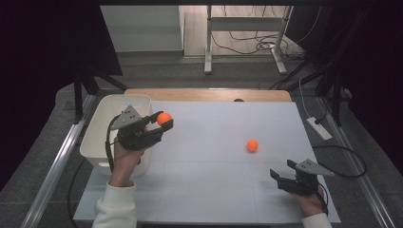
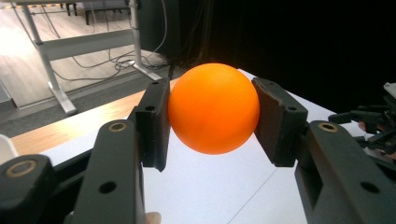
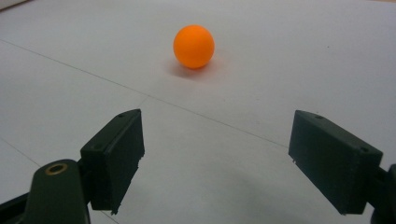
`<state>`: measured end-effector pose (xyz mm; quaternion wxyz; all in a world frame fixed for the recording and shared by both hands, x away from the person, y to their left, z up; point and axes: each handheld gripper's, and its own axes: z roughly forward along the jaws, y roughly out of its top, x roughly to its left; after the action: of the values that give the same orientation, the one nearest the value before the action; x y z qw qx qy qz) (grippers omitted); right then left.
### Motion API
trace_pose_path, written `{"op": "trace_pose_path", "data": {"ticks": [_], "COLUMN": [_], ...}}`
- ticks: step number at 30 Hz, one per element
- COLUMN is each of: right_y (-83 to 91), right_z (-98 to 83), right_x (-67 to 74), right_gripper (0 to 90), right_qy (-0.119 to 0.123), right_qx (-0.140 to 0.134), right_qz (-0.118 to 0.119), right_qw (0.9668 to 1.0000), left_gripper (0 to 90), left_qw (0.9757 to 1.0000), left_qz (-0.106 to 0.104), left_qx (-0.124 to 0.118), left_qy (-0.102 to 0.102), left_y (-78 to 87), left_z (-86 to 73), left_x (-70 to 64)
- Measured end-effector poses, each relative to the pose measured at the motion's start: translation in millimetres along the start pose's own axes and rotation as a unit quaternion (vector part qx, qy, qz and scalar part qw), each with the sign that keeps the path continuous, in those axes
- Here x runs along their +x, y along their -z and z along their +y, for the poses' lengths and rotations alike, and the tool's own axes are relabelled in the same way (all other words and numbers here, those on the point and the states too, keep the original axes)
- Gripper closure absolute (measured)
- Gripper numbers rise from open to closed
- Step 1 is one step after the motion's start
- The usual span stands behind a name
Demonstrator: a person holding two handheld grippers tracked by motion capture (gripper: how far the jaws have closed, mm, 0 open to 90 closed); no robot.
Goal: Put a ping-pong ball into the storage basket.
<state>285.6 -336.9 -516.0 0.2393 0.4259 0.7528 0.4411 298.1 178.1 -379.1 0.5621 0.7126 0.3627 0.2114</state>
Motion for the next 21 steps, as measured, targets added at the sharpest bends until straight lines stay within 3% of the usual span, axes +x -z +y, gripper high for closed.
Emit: {"op": "trace_pose_path", "data": {"ticks": [21], "right_y": [0.3], "right_z": [-0.3], "right_x": [-0.3], "right_gripper": [18.2], "right_qy": [0.000], "right_qx": [0.000], "right_qz": [-0.002], "right_qw": [1.0000], "left_gripper": [50.2], "left_qw": [0.9990], "left_qz": [0.040], "left_qx": [-0.011], "left_qy": [0.017], "left_y": [15.7], "left_z": [-1.5], "left_x": [17.1]}}
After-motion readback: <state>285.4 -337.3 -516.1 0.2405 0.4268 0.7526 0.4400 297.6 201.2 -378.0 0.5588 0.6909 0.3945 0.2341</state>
